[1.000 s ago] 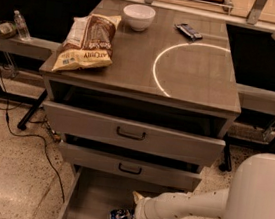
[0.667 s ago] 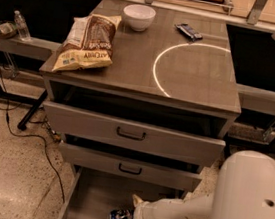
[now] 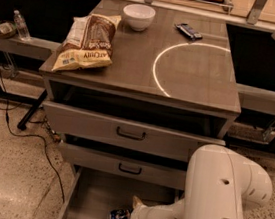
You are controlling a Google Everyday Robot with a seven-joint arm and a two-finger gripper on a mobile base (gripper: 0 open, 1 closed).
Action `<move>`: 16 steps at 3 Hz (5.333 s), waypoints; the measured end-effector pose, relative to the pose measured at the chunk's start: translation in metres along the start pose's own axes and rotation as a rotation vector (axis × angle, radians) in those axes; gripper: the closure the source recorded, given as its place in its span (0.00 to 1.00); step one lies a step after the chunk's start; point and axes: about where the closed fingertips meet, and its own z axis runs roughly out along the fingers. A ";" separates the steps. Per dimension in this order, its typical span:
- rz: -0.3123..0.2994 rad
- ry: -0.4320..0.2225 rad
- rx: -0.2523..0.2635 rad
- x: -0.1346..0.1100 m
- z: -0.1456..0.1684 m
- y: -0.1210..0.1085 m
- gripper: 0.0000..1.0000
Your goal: Pick pepsi can from bottom drawer and place on counter
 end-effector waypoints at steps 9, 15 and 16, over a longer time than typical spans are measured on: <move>0.118 -0.029 0.160 0.051 -0.099 -0.061 1.00; 0.092 0.068 0.542 0.056 -0.317 -0.078 1.00; 0.068 0.115 0.716 0.062 -0.384 -0.101 1.00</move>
Offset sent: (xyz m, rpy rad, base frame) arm 0.0099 0.0303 -0.0499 0.0520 -0.0381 -0.0600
